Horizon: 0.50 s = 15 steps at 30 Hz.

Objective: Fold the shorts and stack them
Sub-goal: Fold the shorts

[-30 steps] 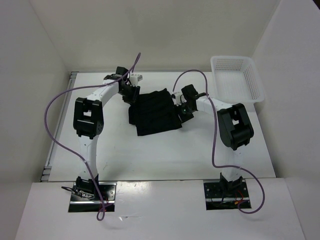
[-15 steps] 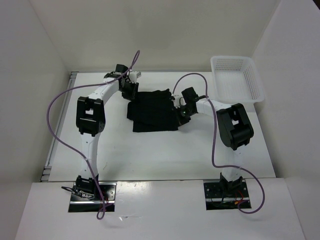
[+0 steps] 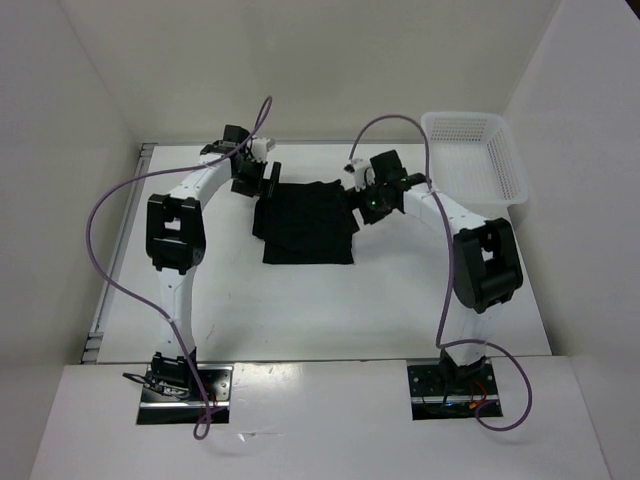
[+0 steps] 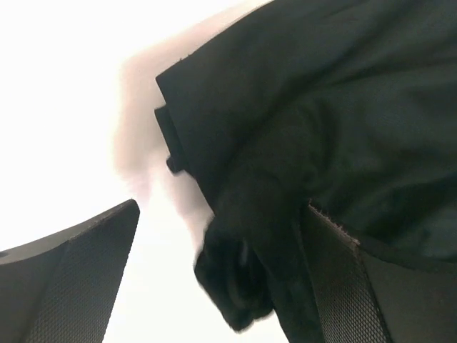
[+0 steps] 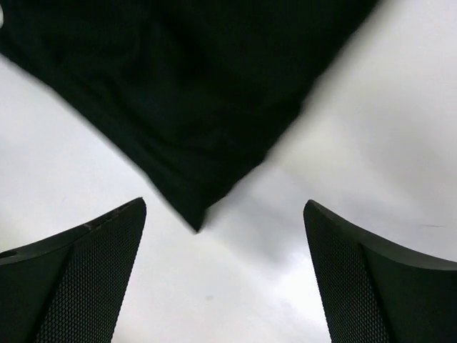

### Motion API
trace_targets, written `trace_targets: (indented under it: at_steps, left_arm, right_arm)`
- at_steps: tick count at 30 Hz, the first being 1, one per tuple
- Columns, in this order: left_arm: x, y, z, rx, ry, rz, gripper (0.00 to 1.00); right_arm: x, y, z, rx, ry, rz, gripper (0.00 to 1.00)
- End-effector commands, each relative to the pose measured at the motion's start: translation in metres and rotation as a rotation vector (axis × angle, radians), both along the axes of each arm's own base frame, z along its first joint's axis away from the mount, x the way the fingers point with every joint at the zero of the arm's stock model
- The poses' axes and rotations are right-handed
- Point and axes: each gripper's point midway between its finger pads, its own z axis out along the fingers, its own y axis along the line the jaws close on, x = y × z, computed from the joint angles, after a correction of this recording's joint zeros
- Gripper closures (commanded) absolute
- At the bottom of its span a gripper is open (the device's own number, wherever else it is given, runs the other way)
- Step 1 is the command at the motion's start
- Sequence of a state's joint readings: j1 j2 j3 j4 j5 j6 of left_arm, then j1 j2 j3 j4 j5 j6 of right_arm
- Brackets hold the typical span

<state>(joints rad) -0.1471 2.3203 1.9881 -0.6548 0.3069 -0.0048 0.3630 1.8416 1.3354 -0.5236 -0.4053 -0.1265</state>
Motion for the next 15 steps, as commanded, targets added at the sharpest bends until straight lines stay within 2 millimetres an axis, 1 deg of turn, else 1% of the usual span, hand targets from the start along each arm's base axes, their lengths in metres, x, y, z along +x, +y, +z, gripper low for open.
trace_targets:
  at_steps: [1, 2, 3, 4, 5, 6, 7, 8, 9, 10, 11, 12, 13, 14, 15]
  left_arm:
    - [0.009, -0.001, 0.092, -0.030, -0.204, -0.004, 0.00]
    - [0.004, 0.000, 0.113, -0.035, -0.240, -0.004, 0.00]
    - [0.003, 0.003, 0.122, -0.023, -0.265, 0.008, 0.00]
    - [0.002, 0.012, 0.147, 0.006, -0.328, 0.039, 0.00]
    - [-0.001, 0.017, 0.156, 0.024, -0.346, 0.056, 0.00]
    - [-0.005, 0.022, 0.160, 0.043, -0.358, 0.075, 0.00]
    - [-0.012, 0.028, 0.181, 0.057, -0.402, 0.095, 0.00]
    - [-0.013, 0.043, 0.188, 0.096, -0.418, 0.140, 0.00]
    - [-0.019, 0.045, 0.189, 0.105, -0.412, 0.146, 0.00]
    - [-0.026, 0.057, 0.180, 0.114, -0.386, 0.165, 0.00]
    - [-0.036, 0.073, 0.187, 0.101, -0.391, 0.188, 0.00]
    - [-0.042, 0.081, 0.182, 0.094, -0.380, 0.197, 0.00]
    - [-0.050, 0.089, 0.186, 0.085, -0.391, 0.211, 0.00]
    - [-0.063, 0.112, 0.160, 0.101, -0.330, 0.256, 0.00]
    - [-0.068, 0.123, 0.157, 0.104, -0.333, 0.281, 0.00]
  right_arm:
    - [0.059, -0.037, 0.093, -0.103, -0.345, -0.077, 0.05]
    - [0.066, -0.045, 0.118, -0.104, -0.409, -0.100, 0.03]
    - [0.073, -0.057, 0.132, -0.116, -0.454, -0.130, 0.00]
    - [0.076, -0.067, 0.142, -0.138, -0.488, -0.169, 0.00]
    - [0.080, -0.074, 0.154, -0.142, -0.524, -0.196, 0.00]
    - [0.079, -0.083, 0.175, -0.147, -0.581, -0.221, 0.00]
    - [0.081, -0.094, 0.187, -0.180, -0.624, -0.272, 0.00]
    - [0.078, -0.102, 0.186, -0.208, -0.638, -0.292, 0.00]
    - [0.076, -0.109, 0.206, -0.215, -0.704, -0.319, 0.00]
    - [0.075, -0.119, 0.210, -0.232, -0.724, -0.355, 0.00]
    - [0.071, -0.128, 0.206, -0.263, -0.726, -0.387, 0.00]
    - [0.065, -0.137, 0.217, -0.264, -0.758, -0.400, 0.00]
    - [0.063, -0.148, 0.218, -0.283, -0.762, -0.420, 0.00]
    - [0.059, -0.154, 0.213, -0.289, -0.757, -0.429, 0.00]
    - [0.054, -0.155, 0.212, -0.289, -0.758, -0.430, 0.00]
